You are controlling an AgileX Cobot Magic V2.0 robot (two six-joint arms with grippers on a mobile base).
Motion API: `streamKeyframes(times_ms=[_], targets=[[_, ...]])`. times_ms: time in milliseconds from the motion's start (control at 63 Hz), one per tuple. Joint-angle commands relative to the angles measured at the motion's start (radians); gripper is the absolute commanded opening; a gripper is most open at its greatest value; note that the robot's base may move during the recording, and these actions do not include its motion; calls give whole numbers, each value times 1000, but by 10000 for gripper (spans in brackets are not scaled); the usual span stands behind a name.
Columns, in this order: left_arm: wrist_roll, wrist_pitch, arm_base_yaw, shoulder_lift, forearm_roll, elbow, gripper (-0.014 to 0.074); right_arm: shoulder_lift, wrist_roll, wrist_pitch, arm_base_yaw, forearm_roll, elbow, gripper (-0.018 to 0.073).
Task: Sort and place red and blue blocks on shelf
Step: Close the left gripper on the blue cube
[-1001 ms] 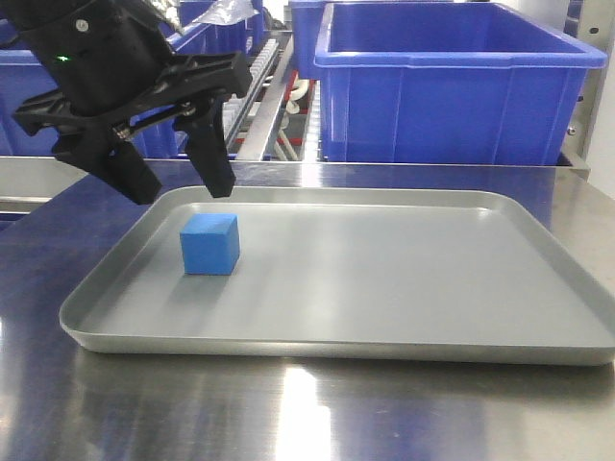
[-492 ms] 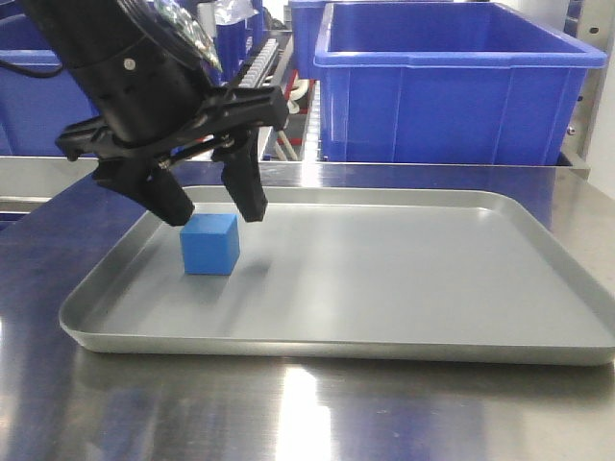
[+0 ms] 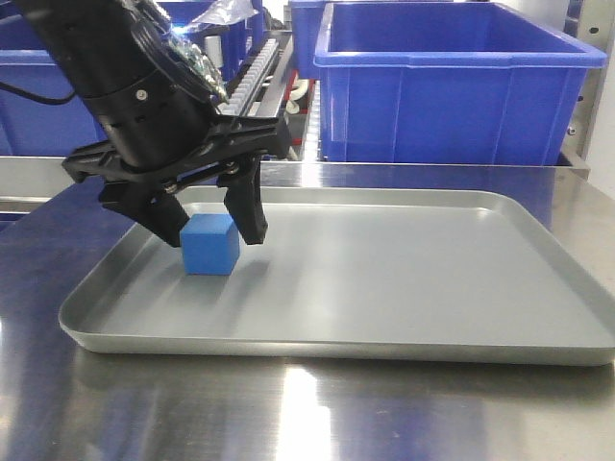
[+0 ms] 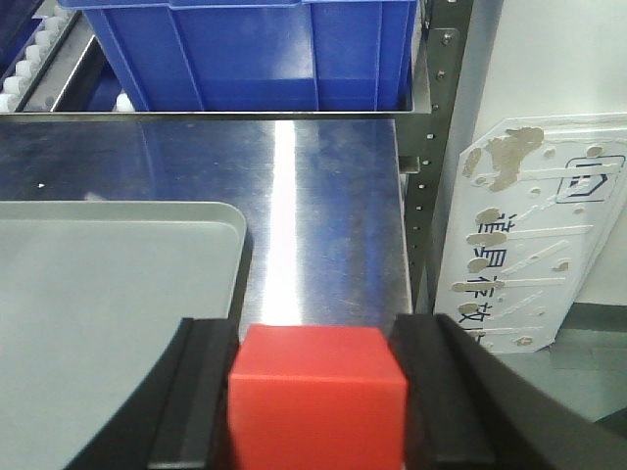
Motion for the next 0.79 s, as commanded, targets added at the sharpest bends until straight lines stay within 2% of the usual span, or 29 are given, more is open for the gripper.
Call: streamKeyframes(times_ms=[0,778], targets=[[-9,-41,-7,-41,-8,-33,494,0,-6,-82,-4,-17,-29,49],[-9,-42,-7,-30,-2,-33,494,0,-6,-82,-4,-17,-29,49]])
